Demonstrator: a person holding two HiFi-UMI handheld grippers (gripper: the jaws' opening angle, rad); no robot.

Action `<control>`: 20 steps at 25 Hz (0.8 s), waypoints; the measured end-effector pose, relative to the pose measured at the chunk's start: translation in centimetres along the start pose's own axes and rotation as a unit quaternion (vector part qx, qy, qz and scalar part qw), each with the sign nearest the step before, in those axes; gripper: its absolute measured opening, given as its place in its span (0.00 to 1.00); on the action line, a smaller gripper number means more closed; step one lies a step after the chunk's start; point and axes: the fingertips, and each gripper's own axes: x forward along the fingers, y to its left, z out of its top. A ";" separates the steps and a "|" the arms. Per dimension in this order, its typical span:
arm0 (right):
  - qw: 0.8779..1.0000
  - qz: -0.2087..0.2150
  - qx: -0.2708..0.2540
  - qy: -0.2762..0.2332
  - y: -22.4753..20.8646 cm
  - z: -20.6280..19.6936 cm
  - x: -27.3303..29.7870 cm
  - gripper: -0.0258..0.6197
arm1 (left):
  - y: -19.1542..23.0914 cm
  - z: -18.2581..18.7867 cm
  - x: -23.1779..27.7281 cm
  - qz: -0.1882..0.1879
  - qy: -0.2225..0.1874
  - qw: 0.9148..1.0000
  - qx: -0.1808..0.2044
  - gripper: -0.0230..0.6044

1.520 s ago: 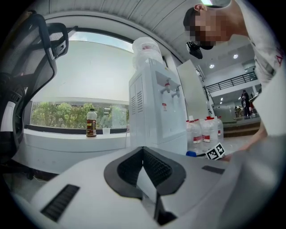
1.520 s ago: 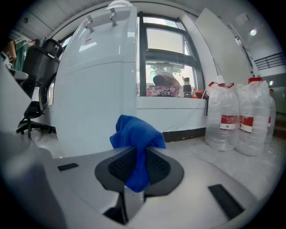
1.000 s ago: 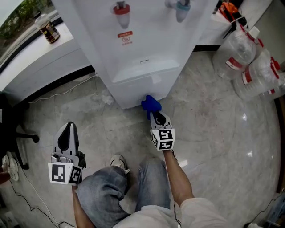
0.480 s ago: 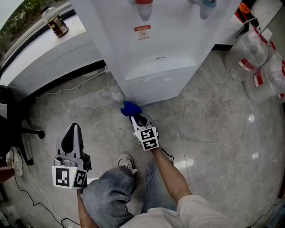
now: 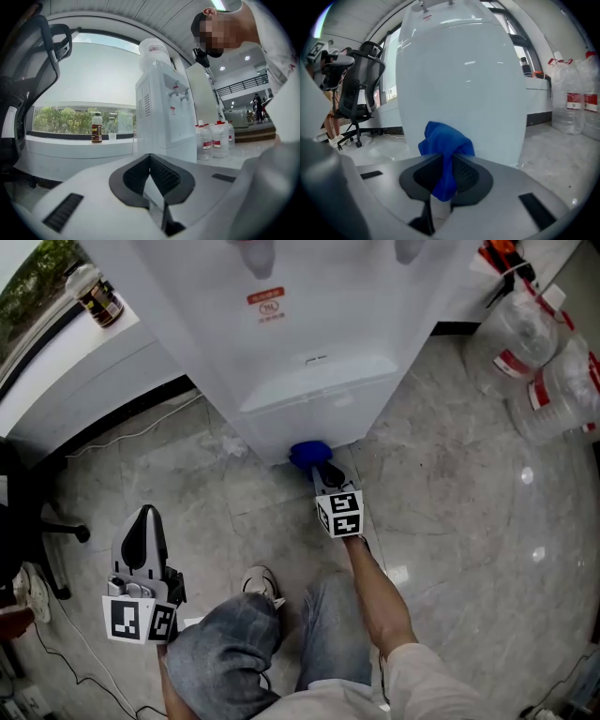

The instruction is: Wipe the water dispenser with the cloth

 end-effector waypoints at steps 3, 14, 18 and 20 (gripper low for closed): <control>0.999 -0.035 0.000 -0.003 -4.4 0.4 -0.8 0.14 | -0.2 -0.2 0.4 -0.004 0.004 1.000 0.001 0.06; 0.987 -0.156 0.023 -0.009 -15.9 0.7 -4.8 0.14 | -0.1 -1.5 1.7 -0.022 0.014 1.000 0.004 0.06; 0.986 -0.165 0.019 -0.007 -15.3 0.6 -6.3 0.14 | 0.2 -1.9 2.1 -0.026 0.008 1.000 -0.007 0.06; 0.987 -0.163 0.014 0.001 -13.7 0.5 -7.3 0.14 | 0.1 -1.9 2.3 -0.030 0.003 0.999 -0.013 0.06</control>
